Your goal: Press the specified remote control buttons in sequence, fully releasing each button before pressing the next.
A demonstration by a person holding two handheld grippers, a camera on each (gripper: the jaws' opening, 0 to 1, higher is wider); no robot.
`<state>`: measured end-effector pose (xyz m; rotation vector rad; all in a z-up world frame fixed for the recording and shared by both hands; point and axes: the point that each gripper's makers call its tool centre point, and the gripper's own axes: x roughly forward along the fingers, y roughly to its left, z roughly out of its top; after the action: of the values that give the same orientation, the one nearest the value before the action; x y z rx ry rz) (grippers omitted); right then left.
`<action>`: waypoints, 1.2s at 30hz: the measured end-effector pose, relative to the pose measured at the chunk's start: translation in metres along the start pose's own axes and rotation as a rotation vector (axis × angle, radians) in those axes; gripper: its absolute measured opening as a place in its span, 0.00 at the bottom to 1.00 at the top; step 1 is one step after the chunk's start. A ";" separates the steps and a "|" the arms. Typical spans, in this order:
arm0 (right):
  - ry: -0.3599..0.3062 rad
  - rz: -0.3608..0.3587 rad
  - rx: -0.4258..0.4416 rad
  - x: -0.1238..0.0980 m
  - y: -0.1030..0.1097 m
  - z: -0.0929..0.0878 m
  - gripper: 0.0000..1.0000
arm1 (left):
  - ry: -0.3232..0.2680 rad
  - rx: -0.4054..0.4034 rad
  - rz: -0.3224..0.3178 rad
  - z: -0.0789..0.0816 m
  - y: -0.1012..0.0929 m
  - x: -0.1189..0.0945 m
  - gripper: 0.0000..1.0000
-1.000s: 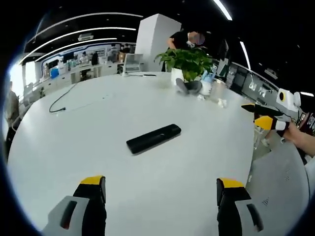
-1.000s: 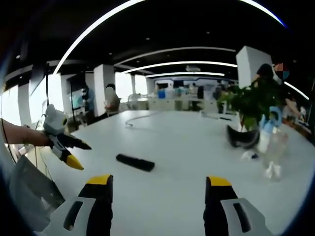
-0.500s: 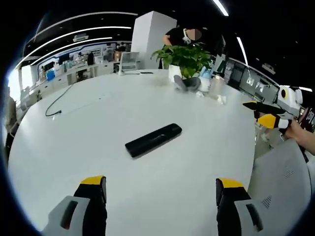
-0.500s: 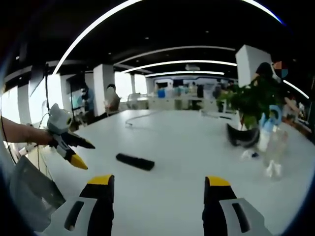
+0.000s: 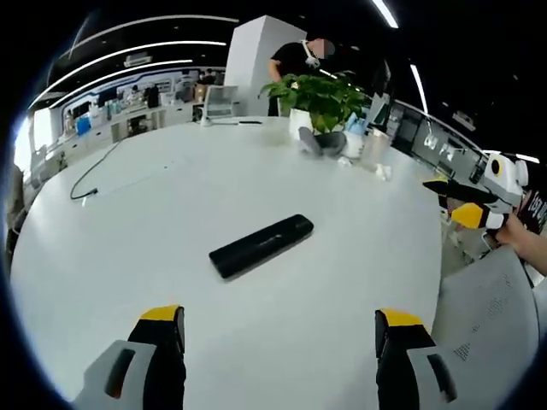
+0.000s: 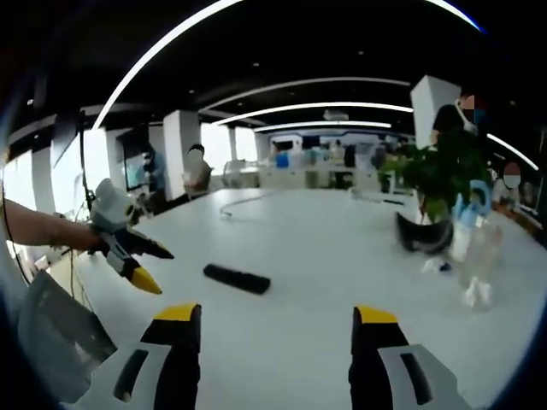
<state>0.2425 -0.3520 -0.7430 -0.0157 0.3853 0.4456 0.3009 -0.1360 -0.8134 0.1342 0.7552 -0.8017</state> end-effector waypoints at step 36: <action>0.022 0.021 0.005 0.002 0.003 -0.005 0.67 | 0.005 -0.063 -0.051 0.011 0.008 0.024 0.94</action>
<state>0.2413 -0.3494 -0.7481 -0.0112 0.4085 0.4657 0.3232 -0.1490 -0.8227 0.0605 0.7907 -0.8253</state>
